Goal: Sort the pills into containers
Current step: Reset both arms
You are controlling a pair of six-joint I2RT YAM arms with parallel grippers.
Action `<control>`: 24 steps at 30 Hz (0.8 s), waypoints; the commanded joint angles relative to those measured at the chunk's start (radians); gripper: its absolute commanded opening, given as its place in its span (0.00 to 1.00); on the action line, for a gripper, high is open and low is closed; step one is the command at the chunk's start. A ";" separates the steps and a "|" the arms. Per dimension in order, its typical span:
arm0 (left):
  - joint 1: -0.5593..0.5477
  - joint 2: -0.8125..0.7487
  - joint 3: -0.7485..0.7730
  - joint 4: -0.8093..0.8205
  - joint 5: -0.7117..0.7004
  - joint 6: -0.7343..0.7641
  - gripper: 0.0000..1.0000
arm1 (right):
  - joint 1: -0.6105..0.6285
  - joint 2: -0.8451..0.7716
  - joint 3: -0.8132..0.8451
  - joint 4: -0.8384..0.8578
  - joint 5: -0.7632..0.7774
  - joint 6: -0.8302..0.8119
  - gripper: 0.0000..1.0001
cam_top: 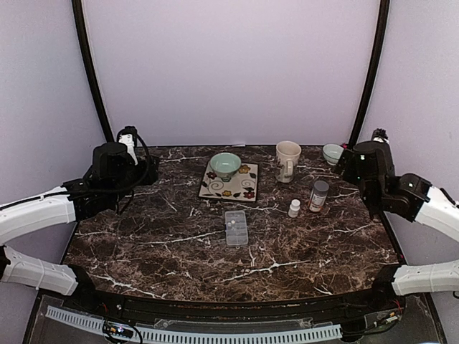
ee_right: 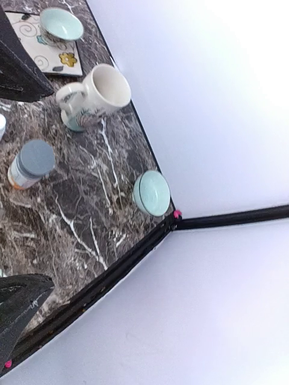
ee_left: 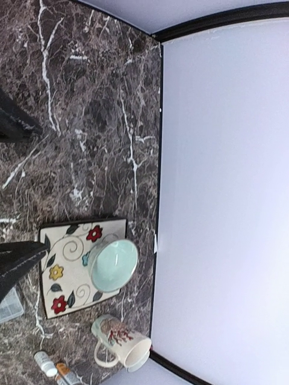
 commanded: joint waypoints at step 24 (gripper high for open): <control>0.370 0.041 -0.254 0.497 0.158 0.229 0.61 | -0.558 0.214 -0.086 0.202 -0.388 -0.200 1.00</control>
